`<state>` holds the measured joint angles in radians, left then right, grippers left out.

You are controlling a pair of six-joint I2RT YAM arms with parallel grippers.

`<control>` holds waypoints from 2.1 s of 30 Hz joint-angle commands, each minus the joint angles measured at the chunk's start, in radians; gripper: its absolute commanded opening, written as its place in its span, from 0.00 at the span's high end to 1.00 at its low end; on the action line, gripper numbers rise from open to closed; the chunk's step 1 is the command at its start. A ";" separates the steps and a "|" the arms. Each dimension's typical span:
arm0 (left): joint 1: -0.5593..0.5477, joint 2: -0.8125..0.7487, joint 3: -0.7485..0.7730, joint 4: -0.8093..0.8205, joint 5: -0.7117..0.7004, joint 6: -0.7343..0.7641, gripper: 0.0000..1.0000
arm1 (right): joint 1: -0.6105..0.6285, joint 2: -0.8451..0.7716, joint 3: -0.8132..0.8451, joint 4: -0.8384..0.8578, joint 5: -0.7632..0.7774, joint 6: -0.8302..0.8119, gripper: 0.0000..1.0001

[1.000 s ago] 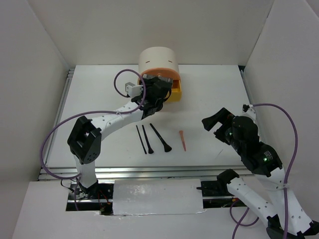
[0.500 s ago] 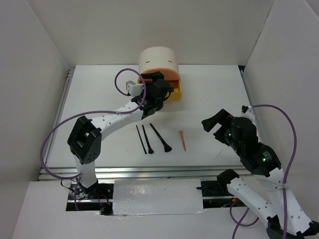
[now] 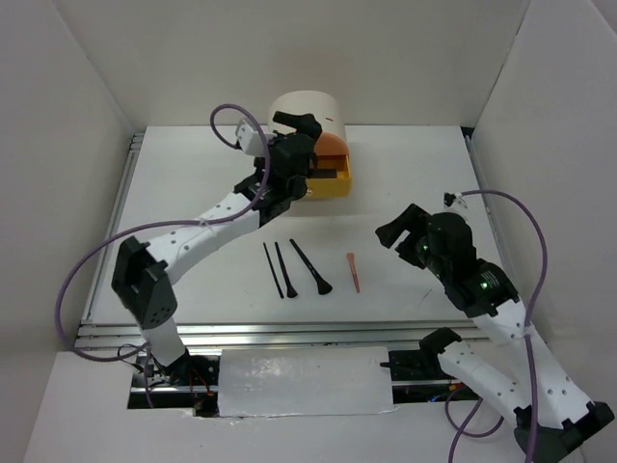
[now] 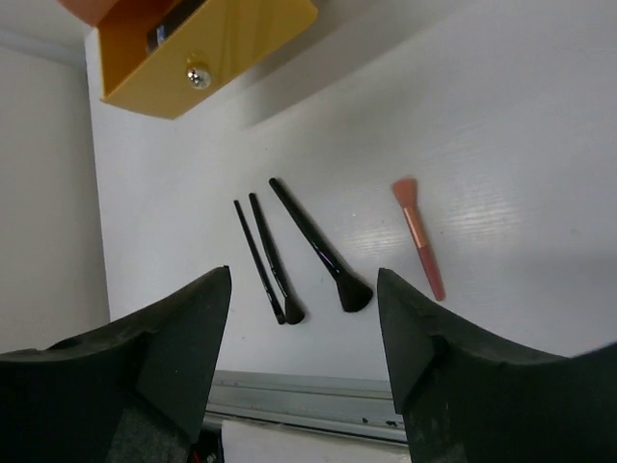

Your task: Organize the makeup

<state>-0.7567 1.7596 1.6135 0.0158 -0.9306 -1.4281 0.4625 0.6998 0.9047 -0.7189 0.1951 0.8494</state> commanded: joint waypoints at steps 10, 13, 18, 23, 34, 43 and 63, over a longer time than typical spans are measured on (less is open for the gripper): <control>0.036 -0.837 -0.472 -0.208 0.245 0.661 0.01 | 0.011 0.397 -0.173 0.666 -0.267 0.324 1.00; 0.040 -0.972 -0.503 -0.490 0.346 0.647 0.01 | 0.021 0.552 -0.116 0.754 -0.290 0.428 1.00; 0.042 -1.048 -0.466 -0.733 0.337 0.663 0.01 | 0.033 0.802 0.103 0.774 -0.267 0.487 1.00; 0.043 -1.046 -0.353 -0.944 0.267 0.661 0.01 | 0.038 0.987 0.279 0.745 -0.240 0.526 1.00; 0.043 -1.086 -0.300 -1.031 0.263 0.637 0.01 | 0.036 1.110 0.399 0.727 -0.210 0.613 1.00; 0.043 -1.045 -0.297 -1.021 0.302 0.666 0.01 | 0.036 1.146 0.416 0.765 -0.189 0.623 1.00; 0.043 -1.069 -0.345 -1.031 0.314 0.615 0.01 | -0.010 1.199 0.560 0.702 -0.191 0.485 0.84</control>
<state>-0.7174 0.7006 1.2751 -1.0195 -0.6075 -0.7929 0.4591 1.9060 1.4250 -0.0105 -0.0147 1.3567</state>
